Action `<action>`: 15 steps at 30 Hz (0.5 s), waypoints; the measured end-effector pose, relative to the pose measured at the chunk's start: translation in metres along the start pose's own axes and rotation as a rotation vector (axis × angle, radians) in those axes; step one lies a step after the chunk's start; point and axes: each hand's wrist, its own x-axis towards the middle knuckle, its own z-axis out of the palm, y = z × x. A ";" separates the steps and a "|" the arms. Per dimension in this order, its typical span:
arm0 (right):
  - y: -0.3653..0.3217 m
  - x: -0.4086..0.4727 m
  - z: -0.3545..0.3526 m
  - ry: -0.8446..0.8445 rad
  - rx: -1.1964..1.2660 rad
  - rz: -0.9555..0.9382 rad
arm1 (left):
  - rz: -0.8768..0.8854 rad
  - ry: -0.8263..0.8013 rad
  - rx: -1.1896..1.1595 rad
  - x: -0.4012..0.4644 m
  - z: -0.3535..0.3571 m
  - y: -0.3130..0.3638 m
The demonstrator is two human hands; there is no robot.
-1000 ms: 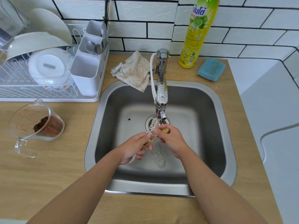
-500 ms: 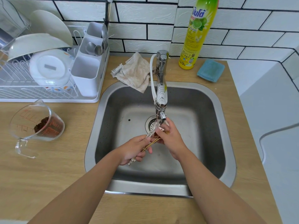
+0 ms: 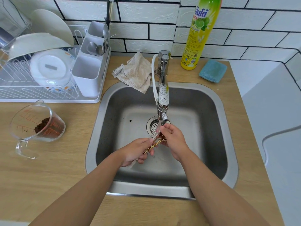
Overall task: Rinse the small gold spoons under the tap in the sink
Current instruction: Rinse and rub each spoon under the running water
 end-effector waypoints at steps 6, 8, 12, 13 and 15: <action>0.002 -0.001 -0.003 0.055 0.018 0.002 | -0.003 -0.002 -0.013 -0.002 0.001 0.002; 0.002 -0.001 -0.003 0.060 -0.016 -0.013 | -0.016 -0.011 0.002 -0.003 0.000 0.003; 0.000 -0.003 0.000 0.009 0.018 -0.052 | -0.029 -0.026 0.028 -0.004 0.001 0.003; 0.000 -0.003 0.000 -0.006 0.012 -0.070 | -0.034 -0.027 0.034 -0.004 0.001 0.004; -0.002 -0.004 0.001 -0.019 -0.037 -0.110 | -0.036 -0.029 0.026 -0.004 0.001 0.003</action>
